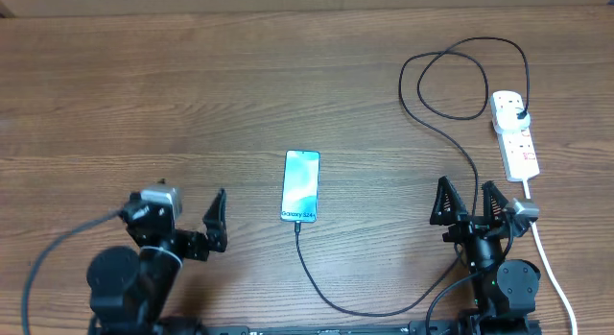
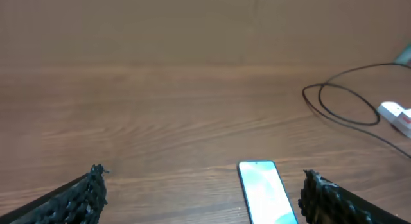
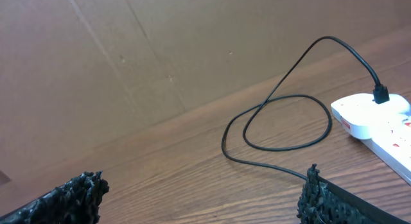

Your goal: Plug charger to phone and switch on socket

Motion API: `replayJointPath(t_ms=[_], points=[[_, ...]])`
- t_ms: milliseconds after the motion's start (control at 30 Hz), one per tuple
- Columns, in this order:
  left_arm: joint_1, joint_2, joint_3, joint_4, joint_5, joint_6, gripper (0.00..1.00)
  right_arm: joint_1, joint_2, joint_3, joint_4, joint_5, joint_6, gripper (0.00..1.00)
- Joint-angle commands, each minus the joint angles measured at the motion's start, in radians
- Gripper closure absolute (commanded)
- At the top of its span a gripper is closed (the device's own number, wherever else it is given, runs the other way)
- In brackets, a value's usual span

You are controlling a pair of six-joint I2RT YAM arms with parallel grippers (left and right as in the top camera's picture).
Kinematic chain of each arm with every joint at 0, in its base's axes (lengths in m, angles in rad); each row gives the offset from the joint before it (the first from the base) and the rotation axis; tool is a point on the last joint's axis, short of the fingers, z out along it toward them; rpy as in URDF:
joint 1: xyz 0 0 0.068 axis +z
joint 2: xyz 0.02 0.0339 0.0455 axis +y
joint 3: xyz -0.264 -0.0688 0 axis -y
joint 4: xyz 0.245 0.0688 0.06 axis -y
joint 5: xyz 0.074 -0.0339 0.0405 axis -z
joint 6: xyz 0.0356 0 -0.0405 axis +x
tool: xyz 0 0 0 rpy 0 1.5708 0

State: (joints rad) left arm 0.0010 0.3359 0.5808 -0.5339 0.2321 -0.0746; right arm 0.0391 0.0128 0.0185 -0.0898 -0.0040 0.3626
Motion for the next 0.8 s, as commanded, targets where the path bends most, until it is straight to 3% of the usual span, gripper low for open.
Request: replayJointPath(t_ms=[0,233,333,533,667,767], points=[[0.012,-0.080,-0.133,0.098,0.058,-0.008,0.00,-0.003,-0.010,-0.011,0.006,-0.008,-0.008,0.00],[0.012,-0.170,-0.403,0.479,0.057,-0.070,0.00,-0.003,-0.010,-0.011,0.006,-0.008,-0.008,0.00],[0.012,-0.209,-0.478,0.562,0.055,-0.072,0.00,-0.003,-0.010,-0.011,0.006,-0.008,-0.008,0.00],[0.012,-0.272,-0.554,0.564,0.028,-0.096,0.00,-0.003,-0.010,-0.011,0.006,-0.008,-0.008,0.00],[0.011,-0.294,-0.576,0.502,-0.121,-0.246,0.00,-0.003,-0.010,-0.011,0.006,-0.008,-0.008,0.00],[0.010,-0.315,-0.576,0.478,-0.209,-0.261,0.00,-0.003,-0.010,-0.011,0.006,-0.008,-0.008,0.00]])
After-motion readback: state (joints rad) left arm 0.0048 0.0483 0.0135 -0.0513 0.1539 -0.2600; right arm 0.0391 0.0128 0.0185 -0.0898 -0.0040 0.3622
